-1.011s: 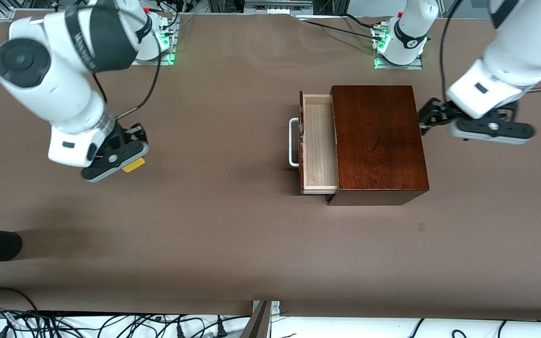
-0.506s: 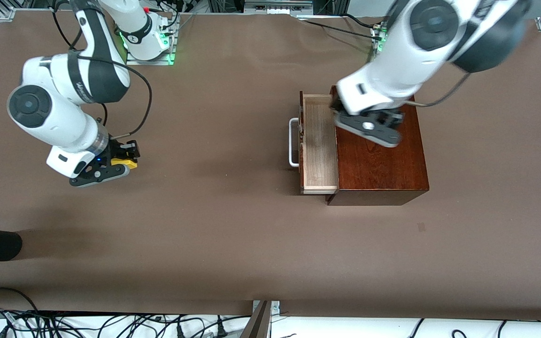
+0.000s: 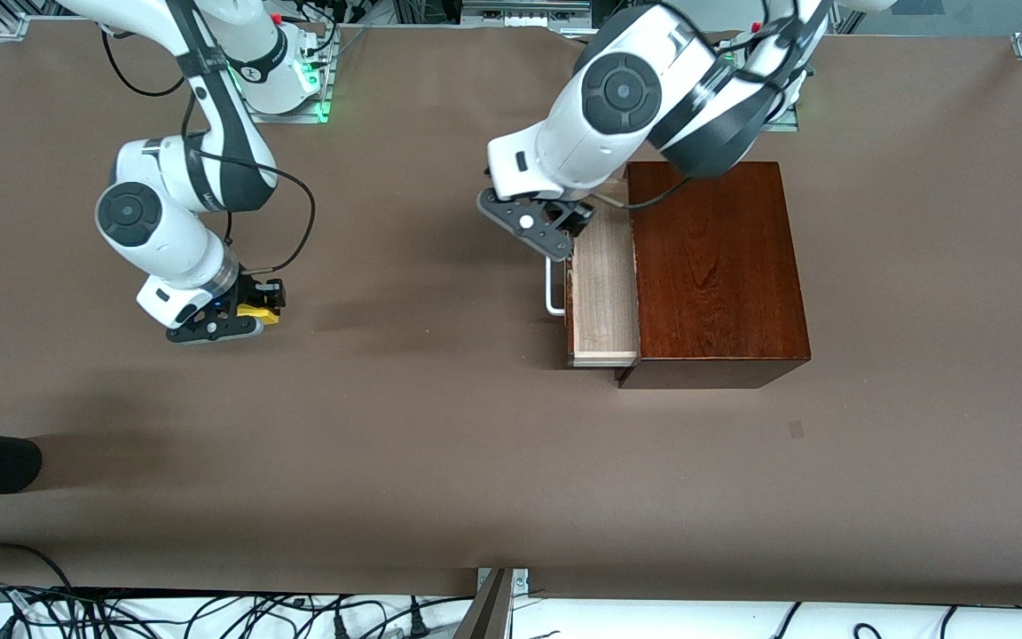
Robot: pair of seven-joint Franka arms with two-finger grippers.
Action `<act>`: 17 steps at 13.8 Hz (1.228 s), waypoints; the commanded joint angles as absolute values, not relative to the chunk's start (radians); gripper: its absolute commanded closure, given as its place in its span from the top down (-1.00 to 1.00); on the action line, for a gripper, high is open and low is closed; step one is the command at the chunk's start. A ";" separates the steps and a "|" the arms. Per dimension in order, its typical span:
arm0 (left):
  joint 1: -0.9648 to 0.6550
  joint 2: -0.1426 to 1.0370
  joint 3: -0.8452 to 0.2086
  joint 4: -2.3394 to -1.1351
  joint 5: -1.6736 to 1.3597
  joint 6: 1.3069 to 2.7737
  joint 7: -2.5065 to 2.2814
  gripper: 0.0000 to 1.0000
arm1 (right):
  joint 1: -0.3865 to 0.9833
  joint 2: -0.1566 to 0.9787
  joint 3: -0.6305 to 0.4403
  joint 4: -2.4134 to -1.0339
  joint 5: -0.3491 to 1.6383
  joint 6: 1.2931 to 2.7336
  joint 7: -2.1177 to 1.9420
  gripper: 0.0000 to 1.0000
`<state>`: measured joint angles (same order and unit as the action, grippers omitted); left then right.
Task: Open drawer, take yellow block, close drawer
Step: 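Place the block with the right gripper while the left gripper reaches the drawer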
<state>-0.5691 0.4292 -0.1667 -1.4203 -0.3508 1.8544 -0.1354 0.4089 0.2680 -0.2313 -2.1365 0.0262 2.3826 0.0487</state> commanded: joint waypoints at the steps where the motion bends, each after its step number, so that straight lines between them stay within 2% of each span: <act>1: -0.598 0.466 -0.161 -1.378 -0.440 1.887 -0.132 1.00 | 0.399 0.294 -0.227 -2.175 0.054 2.437 0.130 -1.00; 5: -0.580 0.492 -0.158 -1.328 -0.502 1.874 -0.108 1.00 | 0.399 0.322 -0.226 -2.279 0.054 2.604 0.124 -1.00; 13: -0.586 0.543 -0.158 -1.333 -0.423 1.871 0.389 1.00 | 0.399 0.373 -0.222 -2.292 0.051 2.671 0.040 -1.00; 14: -0.589 0.545 -0.158 -1.353 -0.375 1.873 0.432 1.00 | 0.399 0.374 -0.222 -2.292 0.051 2.671 0.040 -0.93; 16: -0.606 0.572 -0.161 -1.364 -0.252 1.879 0.526 1.00 | 0.399 0.380 -0.221 -2.292 0.051 2.671 0.040 -0.48; 17: -0.607 0.572 -0.158 -1.368 -0.235 1.872 0.538 1.00 | 0.399 0.377 -0.221 -2.292 0.051 2.669 0.040 0.15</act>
<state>-0.5953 0.5591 -0.1610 -1.3678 -0.2916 1.8824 0.4723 0.4059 0.3863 -0.2288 -2.2777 0.0376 2.6504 0.0629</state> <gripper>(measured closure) 0.000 0.445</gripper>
